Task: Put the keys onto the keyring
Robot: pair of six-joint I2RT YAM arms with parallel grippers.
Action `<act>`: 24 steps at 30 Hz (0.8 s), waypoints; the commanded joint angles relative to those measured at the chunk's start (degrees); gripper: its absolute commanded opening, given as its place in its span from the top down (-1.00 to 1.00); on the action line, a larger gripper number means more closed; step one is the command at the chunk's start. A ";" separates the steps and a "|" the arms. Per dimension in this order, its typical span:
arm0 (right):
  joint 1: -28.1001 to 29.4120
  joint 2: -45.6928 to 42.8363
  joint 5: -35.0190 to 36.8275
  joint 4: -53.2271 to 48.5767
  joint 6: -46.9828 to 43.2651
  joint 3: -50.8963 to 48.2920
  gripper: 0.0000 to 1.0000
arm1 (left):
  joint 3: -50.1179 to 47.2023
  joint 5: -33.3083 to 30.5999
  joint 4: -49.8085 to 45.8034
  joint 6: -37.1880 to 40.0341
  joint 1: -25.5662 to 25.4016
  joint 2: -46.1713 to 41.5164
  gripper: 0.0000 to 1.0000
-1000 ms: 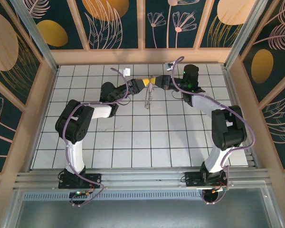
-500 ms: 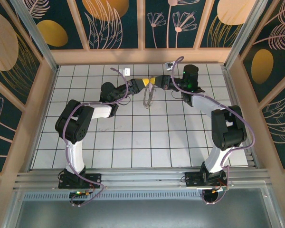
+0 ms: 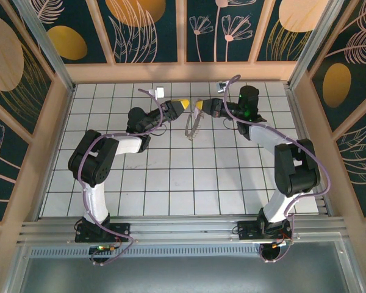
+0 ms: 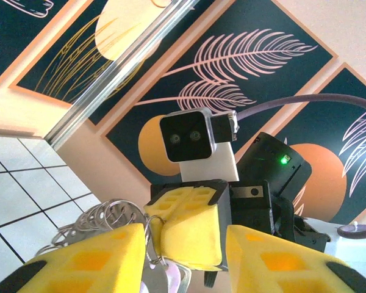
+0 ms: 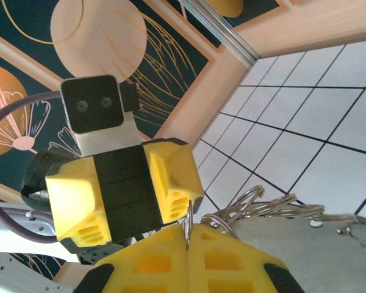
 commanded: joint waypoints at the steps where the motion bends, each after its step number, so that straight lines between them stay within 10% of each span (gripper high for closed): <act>1: 1.02 -3.00 -0.89 4.65 1.17 0.20 1.00 | 1.81 1.74 3.46 -1.12 0.23 0.59 0.21; 24: 2.29 -1.83 0.25 5.80 2.09 1.89 1.00 | 2.43 3.37 1.72 -0.19 -0.56 1.25 0.22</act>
